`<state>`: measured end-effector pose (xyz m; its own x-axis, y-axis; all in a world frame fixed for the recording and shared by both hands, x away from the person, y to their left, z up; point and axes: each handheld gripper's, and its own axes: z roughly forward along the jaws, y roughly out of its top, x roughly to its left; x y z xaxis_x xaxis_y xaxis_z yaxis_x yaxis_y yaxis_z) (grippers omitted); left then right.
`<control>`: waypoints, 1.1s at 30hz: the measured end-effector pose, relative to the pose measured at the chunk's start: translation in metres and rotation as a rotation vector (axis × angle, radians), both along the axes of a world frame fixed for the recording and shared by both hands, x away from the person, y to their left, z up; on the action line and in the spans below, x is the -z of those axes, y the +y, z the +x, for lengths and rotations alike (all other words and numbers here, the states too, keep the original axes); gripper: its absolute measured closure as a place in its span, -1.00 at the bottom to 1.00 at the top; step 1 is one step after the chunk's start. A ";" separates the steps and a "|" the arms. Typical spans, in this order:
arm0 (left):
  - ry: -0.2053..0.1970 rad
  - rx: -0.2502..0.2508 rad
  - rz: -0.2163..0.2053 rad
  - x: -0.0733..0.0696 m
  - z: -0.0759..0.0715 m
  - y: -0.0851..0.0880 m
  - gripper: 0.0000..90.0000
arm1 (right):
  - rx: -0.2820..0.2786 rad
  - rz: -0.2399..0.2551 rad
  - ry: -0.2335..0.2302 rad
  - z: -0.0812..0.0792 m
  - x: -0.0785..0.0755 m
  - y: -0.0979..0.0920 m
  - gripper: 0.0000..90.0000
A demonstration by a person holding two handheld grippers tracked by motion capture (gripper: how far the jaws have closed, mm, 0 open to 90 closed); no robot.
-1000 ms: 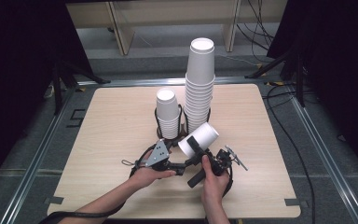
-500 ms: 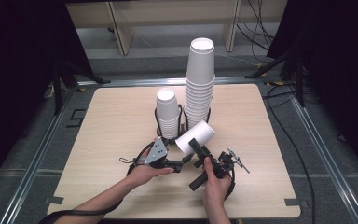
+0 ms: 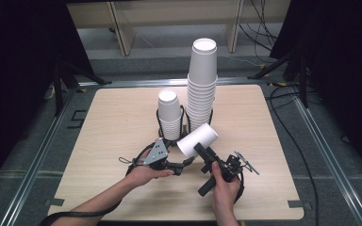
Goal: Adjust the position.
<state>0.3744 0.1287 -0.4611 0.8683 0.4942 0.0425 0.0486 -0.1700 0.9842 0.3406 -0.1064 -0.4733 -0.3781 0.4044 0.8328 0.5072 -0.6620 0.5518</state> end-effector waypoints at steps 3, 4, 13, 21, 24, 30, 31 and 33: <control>0.004 0.009 -0.009 0.000 -0.003 0.003 -0.51 | -0.022 -0.004 -0.011 -0.001 0.002 -0.006 -0.71; 0.006 0.010 -0.001 -0.001 -0.003 0.005 -0.51 | -0.029 -0.001 -0.019 -0.002 0.003 -0.007 -0.70; 0.039 0.033 0.008 -0.005 -0.004 0.021 -0.51 | -0.067 -0.057 -0.036 -0.005 0.002 -0.024 -0.72; 0.029 0.064 0.021 -0.004 -0.004 0.035 -0.51 | -0.133 -0.148 -0.079 0.000 0.000 -0.030 -0.73; 0.042 0.073 0.044 -0.003 -0.006 0.039 -0.51 | -0.158 -0.198 -0.101 0.001 0.001 -0.033 -0.74; 0.037 0.103 0.049 -0.001 -0.005 0.045 -0.51 | -0.224 -0.303 -0.145 0.005 0.001 -0.037 -0.75; 0.041 0.106 0.067 -0.001 -0.006 0.046 -0.51 | -0.230 -0.307 -0.146 0.006 0.000 -0.037 -0.75; 0.041 0.116 0.075 -0.001 -0.006 0.048 -0.51 | -0.245 -0.348 -0.148 0.007 -0.002 -0.039 -0.75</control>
<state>0.3684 0.1766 -0.4600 0.9211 0.3874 0.0390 0.0641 -0.2497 0.9662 0.3477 -0.1455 -0.4718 -0.6025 0.5347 0.5925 0.5244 -0.2944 0.7989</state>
